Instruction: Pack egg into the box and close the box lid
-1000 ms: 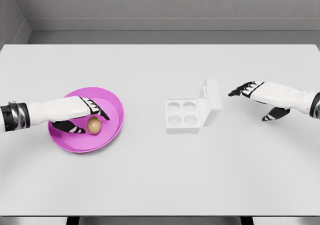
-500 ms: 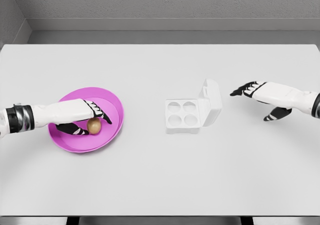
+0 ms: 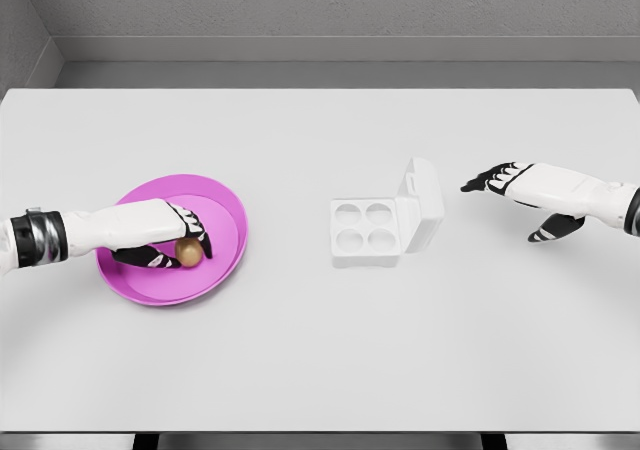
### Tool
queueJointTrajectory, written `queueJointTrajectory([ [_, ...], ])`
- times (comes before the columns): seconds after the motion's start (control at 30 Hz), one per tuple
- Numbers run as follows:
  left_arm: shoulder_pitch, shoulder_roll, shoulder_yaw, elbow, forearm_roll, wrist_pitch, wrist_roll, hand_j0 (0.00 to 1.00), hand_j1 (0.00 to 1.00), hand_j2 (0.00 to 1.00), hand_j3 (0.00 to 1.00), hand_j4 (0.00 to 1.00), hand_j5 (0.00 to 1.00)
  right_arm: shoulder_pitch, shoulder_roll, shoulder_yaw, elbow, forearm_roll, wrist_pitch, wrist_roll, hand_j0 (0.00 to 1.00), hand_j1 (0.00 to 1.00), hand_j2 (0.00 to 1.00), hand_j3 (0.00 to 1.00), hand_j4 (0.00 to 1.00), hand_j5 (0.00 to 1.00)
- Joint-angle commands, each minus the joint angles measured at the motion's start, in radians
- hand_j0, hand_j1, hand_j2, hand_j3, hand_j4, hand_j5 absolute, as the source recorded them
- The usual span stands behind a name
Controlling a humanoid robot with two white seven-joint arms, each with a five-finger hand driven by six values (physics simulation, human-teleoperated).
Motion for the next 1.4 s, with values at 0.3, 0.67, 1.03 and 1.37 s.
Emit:
queueJointTrajectory([
  [0.3, -0.006, 0.005, 0.014, -0.011, 0.008, 0.002, 0.0, 0.39, 0.39, 0.39, 0.39, 0.39, 0.39, 0.0, -0.001, -0.002, -0.002, -0.007, 0.002, -0.001, 1.0, 1.0, 1.0, 1.0, 1.0, 1.0],
  [0.67, -0.006, 0.002, 0.044, -0.025, 0.014, 0.002, 0.0, 0.32, 0.32, 0.32, 0.32, 0.32, 0.32, 0.0, -0.003, -0.002, -0.003, -0.009, 0.002, -0.001, 1.0, 1.0, 1.0, 1.0, 1.0, 1.0],
  [1.03, -0.031, -0.047, 0.046, -0.025, 0.02, 0.002, 0.0, 0.32, 0.32, 0.32, 0.32, 0.32, 0.32, 0.002, -0.004, -0.002, -0.002, -0.01, 0.002, -0.001, 1.0, 1.0, 1.0, 1.0, 1.0, 1.0],
  [1.37, -0.049, -0.092, 0.051, -0.031, 0.02, 0.002, 0.0, 0.32, 0.32, 0.32, 0.32, 0.32, 0.32, 0.002, -0.004, -0.002, -0.002, -0.01, 0.002, -0.001, 1.0, 1.0, 1.0, 1.0, 1.0, 1.0],
])
